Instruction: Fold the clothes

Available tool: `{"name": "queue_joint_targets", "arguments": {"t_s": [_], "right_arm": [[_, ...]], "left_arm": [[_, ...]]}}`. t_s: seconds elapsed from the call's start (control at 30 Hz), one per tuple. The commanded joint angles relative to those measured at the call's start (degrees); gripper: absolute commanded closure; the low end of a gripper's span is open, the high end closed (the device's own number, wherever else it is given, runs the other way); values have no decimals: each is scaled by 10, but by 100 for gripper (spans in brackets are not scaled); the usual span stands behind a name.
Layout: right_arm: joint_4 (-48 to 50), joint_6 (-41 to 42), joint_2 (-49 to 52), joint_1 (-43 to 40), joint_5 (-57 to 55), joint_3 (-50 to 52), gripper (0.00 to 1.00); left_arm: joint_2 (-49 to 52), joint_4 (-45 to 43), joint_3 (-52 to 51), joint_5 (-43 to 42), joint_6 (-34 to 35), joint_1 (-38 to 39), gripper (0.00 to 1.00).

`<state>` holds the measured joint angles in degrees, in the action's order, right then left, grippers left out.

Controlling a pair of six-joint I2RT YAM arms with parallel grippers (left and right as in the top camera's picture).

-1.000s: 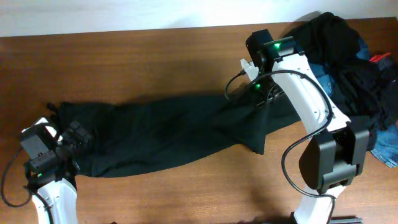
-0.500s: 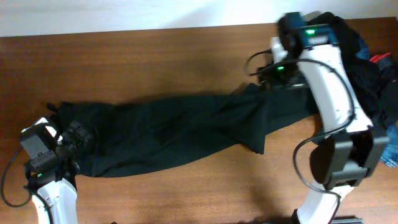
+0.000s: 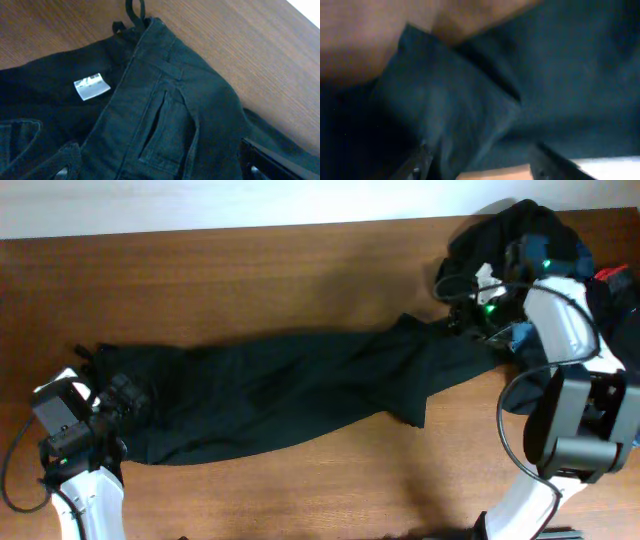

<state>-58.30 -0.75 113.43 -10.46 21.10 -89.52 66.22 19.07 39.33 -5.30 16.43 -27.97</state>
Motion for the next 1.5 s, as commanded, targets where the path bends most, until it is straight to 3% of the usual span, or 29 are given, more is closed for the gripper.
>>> {"name": "queue_joint_targets", "arguments": {"t_s": [0.0,0.2,0.63,0.73,0.77,0.93,1.07,1.27,1.47], "right_arm": [[58,-16,5,3,27,53,34],[140,-16,7,2,-2,102,36],[172,-16,66,3,-20,103,45],[172,-16,66,3,-16,103,52],[172,-16,66,3,-9,103,59],[173,-16,66,3,24,103,75],[172,-16,65,3,25,103,96],[123,-16,38,-14,24,51,96],[13,-25,22,-39,10,-94,96]], "left_arm": [[3,-1,5,6,-9,1,1],[3,-1,5,6,-9,1,1],[3,1,5,6,-9,1,1],[3,1,5,6,-9,1,1],[3,1,5,6,-9,1,1],[3,1,5,6,-9,1,1],[3,1,5,6,-9,1,1],[3,1,5,6,-9,1,1],[3,1,5,6,-9,1,1]]}}
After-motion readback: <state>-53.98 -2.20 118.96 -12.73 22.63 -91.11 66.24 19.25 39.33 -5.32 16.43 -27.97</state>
